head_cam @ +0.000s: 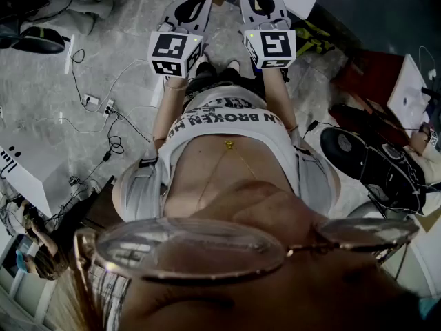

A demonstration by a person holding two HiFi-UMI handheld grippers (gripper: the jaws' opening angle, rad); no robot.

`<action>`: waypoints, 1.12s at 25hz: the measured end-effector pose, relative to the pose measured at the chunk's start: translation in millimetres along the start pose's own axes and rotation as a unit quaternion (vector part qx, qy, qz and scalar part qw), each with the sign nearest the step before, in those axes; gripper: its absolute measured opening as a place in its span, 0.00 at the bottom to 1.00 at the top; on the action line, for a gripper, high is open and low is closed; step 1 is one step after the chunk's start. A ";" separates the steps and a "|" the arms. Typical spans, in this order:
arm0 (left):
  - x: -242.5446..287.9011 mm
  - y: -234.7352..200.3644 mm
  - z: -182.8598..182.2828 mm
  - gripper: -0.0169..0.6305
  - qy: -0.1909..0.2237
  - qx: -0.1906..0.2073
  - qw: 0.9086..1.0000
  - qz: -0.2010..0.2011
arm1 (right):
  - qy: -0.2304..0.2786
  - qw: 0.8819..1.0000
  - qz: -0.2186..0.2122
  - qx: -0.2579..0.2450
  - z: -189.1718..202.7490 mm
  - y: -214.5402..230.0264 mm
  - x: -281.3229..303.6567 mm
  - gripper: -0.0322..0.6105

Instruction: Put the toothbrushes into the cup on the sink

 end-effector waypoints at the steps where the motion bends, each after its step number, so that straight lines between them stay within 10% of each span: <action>1: 0.3 5.2 0.3 0.08 0.002 0.001 1.000 -0.001 | -0.001 1.000 -0.001 0.000 0.7 2.0 -4.2 0.12; 18: 3.3 19.4 0.6 0.08 0.019 -0.002 1.000 -0.016 | 0.013 0.999 0.004 0.043 5.9 22.0 -21.1 0.12; 28: 29.7 -57.6 -5.6 0.08 0.028 -0.012 0.999 0.013 | 0.007 0.999 0.027 0.036 10.2 12.3 49.6 0.12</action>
Point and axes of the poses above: the fingertips, and each gripper's own axes: x forward along the fingers, y to its right, z out of its underside, the point moved 7 cm from there along -x, backward along the fingers, and after that the axes turned 8 degrees about y, right-handed, at the moved point
